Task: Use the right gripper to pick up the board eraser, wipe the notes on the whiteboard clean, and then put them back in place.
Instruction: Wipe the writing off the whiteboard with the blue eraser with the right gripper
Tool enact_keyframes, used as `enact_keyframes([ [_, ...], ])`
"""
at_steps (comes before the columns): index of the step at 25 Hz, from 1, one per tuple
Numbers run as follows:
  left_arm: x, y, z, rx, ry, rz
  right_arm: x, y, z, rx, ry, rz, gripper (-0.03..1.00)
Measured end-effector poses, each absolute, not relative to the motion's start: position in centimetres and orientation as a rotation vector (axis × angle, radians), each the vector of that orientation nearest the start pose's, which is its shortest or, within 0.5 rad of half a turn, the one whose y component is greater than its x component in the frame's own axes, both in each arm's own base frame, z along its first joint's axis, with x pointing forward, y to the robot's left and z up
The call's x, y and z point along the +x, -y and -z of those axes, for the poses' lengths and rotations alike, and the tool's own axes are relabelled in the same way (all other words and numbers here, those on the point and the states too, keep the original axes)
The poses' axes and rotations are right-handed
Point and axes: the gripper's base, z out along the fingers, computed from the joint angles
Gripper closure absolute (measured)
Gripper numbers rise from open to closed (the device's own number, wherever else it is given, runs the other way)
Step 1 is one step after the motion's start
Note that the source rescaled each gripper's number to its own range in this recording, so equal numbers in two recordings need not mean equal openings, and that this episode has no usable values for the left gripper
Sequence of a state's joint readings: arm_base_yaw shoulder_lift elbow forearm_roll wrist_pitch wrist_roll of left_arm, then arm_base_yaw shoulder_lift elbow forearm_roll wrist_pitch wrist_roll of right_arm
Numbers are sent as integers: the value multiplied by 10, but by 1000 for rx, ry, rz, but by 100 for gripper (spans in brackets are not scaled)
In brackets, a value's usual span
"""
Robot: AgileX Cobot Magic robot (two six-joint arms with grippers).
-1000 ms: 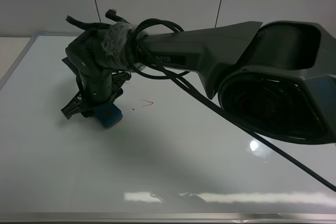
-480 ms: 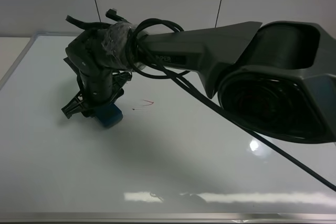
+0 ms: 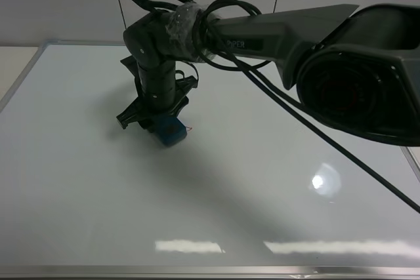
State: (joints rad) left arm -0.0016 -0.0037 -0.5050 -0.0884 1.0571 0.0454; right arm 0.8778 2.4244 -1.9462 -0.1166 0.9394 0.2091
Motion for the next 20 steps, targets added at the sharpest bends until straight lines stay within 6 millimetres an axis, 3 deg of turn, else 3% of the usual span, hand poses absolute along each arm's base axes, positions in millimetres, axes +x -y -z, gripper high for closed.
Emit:
enact_keyframes([
  [10, -6, 7, -279, 52, -2029, 78, 328, -309, -114, -910, -2708, -54, 95],
  [15, -6, 7, -279, 52, -2029, 78, 324, -308, -113, -909, -2685, -77, 96],
  [20, -6, 7, -279, 52, -2029, 78, 309, -325, -113, -989, -2634, -96, 96],
])
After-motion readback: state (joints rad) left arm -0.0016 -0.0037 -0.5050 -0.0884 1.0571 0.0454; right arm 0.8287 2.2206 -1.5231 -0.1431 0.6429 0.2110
